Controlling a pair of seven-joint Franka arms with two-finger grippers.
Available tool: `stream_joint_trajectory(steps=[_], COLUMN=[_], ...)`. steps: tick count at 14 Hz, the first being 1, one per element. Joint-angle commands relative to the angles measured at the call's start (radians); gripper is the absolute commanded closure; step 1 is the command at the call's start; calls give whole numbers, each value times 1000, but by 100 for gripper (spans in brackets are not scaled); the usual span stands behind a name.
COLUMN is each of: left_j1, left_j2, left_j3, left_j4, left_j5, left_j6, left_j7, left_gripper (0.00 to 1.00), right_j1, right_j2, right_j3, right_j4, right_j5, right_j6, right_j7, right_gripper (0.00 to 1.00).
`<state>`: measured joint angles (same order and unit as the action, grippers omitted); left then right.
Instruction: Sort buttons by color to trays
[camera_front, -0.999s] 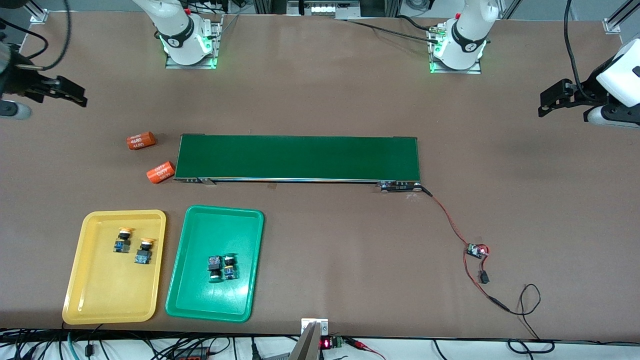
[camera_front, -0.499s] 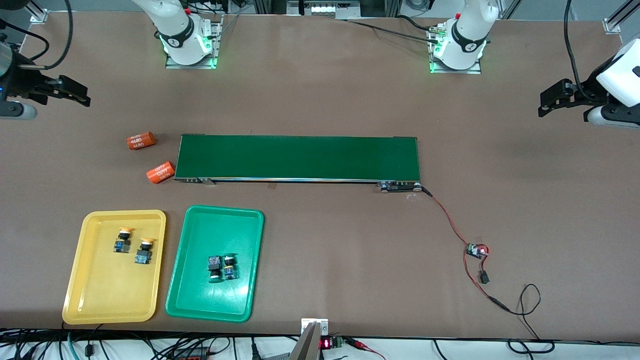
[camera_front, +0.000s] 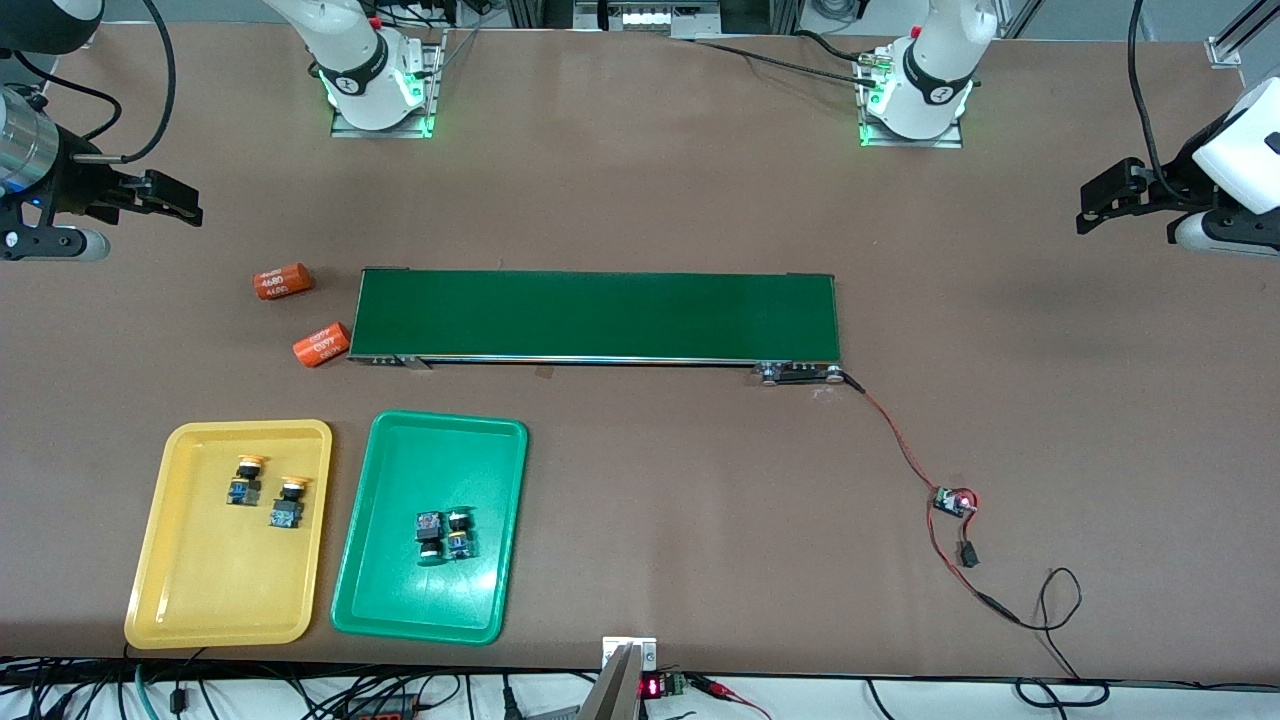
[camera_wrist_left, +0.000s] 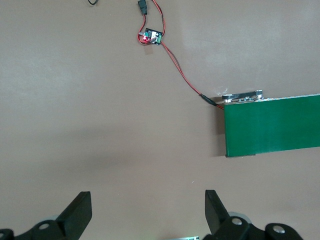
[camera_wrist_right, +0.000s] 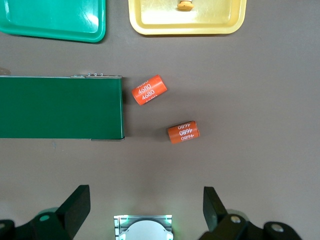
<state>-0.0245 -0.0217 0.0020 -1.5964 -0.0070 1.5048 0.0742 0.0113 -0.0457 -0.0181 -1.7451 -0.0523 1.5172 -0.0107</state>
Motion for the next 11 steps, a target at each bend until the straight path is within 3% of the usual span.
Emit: stream_joint_trajectory(steps=[1,11], left_j1=[6,6], left_j2=[11,9], left_j3=[-2,3], left_j4=[29,30], left_j5=[7,24], left_j6=[-23,-24], left_j7=[12,18], left_gripper=[0,0], right_j1=[4,7], right_j2=[-13,-23], right_j3=[-2,18], right_j4=[2,12], right_j5=[2,8], right_j6=[-14,-25], right_j7=[5,34], right_gripper=[0,0])
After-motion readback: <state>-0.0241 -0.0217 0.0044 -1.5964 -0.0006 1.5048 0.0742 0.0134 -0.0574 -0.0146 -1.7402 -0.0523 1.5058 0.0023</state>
